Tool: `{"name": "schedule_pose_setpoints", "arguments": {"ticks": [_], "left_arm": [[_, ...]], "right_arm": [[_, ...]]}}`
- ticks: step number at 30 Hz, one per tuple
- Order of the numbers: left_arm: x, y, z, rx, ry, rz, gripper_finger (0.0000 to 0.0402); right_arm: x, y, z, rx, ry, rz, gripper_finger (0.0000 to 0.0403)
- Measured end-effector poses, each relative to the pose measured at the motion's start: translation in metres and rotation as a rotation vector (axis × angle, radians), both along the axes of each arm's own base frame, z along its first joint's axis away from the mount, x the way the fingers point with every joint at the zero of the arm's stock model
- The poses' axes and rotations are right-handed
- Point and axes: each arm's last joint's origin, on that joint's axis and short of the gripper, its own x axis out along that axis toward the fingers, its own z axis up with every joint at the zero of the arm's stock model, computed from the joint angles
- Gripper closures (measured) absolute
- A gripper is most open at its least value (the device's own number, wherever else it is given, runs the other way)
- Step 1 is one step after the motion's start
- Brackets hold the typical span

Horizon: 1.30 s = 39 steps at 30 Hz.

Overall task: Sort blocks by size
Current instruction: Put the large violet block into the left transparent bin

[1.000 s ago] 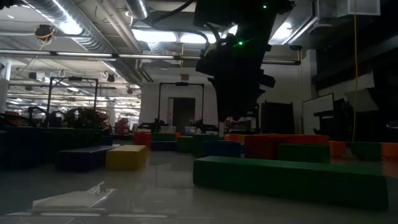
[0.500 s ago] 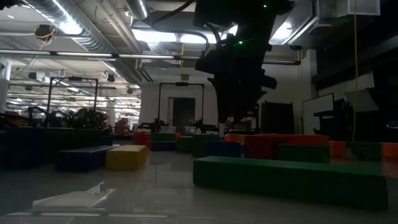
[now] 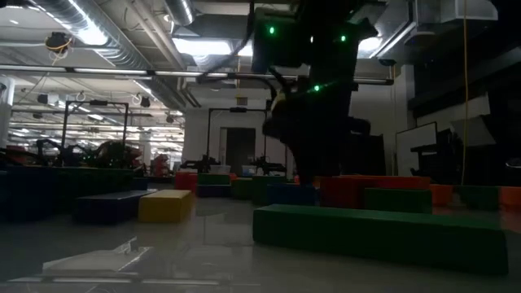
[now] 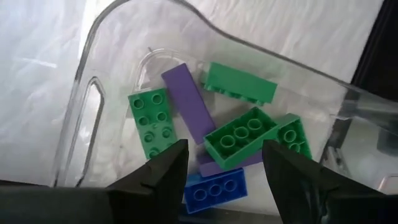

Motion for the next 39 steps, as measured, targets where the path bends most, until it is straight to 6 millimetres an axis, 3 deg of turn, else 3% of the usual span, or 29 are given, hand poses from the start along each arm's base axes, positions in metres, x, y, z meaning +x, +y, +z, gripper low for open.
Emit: {"name": "schedule_pose_setpoints", "arguments": {"ticks": [6,11,15,22,28,33,39], "left_arm": [[0.001,-0.001,0.0,-0.011,-0.009,0.002,0.0208],[0.002,-0.003,0.001,-0.031,-0.026,0.012,0.0208],[0.007,-0.006,0.004,-0.043,-0.112,0.027,0.0208],[0.018,-0.009,0.01,0.053,-0.374,0.011,0.0208],[0.035,-0.001,0.018,0.091,-0.585,0.293,0.0208],[0.049,0.013,0.019,0.019,-0.604,0.569,0.0208],[0.061,0.03,0.019,0.018,-0.603,0.708,0.0208]], "right_arm": [[0.001,-0.006,-0.009,0.041,0.014,-0.012,0.0198],[0.001,-0.011,-0.012,0.082,0.016,0.008,0.0252],[0.001,-0.01,-0.01,0.074,0.006,0.062,0.0308],[0.011,-0.01,0.009,0.061,-0.04,0.135,0.031],[0.026,0.003,0.036,0.021,-0.129,0.242,0.029],[0.04,0.025,0.06,-0.131,-0.243,0.408,0.03],[0.055,0.057,0.078,-0.255,-0.418,0.613,0.0294]]}}
